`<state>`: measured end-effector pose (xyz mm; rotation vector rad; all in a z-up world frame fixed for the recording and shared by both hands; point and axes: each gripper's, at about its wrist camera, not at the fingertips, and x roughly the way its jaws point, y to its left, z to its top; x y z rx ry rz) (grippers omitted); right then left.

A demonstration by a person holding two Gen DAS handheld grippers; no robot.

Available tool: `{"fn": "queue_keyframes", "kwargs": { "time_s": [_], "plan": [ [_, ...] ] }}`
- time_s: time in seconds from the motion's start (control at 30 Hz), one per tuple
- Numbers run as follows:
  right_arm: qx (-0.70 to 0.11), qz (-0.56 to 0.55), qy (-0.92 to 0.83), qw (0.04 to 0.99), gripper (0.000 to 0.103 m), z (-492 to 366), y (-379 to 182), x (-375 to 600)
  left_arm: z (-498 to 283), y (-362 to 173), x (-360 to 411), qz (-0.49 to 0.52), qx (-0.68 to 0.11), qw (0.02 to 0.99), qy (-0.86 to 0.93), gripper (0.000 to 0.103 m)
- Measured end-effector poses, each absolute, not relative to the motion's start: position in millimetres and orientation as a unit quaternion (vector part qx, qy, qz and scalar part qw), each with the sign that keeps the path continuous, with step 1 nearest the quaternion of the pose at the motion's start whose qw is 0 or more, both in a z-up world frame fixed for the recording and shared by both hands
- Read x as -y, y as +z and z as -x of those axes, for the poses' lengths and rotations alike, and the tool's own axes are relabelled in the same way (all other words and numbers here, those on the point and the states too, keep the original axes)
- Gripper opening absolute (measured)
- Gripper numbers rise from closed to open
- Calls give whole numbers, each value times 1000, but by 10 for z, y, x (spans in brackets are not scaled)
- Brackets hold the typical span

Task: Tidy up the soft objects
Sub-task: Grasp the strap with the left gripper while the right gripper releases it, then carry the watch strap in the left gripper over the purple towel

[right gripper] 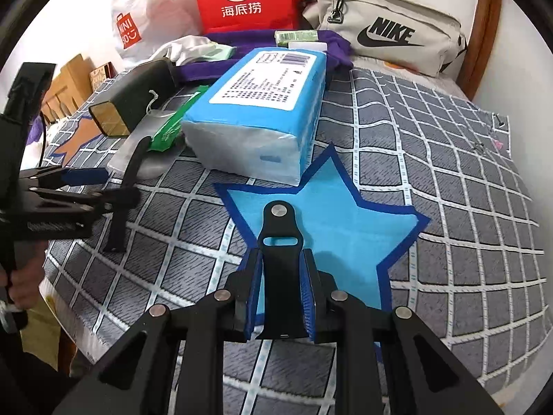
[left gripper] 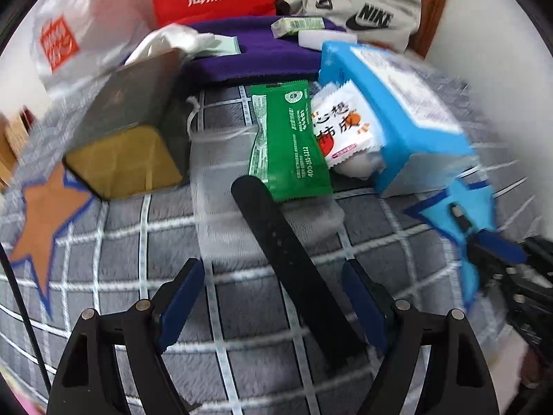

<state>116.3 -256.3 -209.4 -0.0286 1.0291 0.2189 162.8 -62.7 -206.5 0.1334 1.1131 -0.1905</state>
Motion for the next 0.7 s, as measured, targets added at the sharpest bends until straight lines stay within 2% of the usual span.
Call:
{"fn": "queue_keyframes", "kwargs": {
  "time_s": [0.13,0.27,0.4,0.5,0.57,0.63,0.7],
  "plan": [
    [-484,14,112,868,22,-1162,-2140,2571,-1526,-2055,436,-56,-527,846,-63,84],
    [-479,0,115,870,23,-1169,-2150,2579,-1449,-2013,209,-25,-541,839,-57,79],
    [-476,-5,116,871,28,-1173,-2149,2573,-1459,-2048,397,-46,-526,844,-93,75],
    [-478,-11,116,871,34,-1167,-2157,2579,-1467,-2056,534,-63,-510,852,-105,52],
    [-474,-15,120,872,40,-1174,-2175,2567,-1465,-2037,513,-61,-506,854,-105,26],
    [-467,-11,117,877,44,-1196,-2186,2532,-1472,-2034,453,-49,-506,855,-108,19],
    [-461,-6,111,880,44,-1219,-2201,2515,-1504,-2034,430,-42,-508,852,-118,19]
  ]
}}
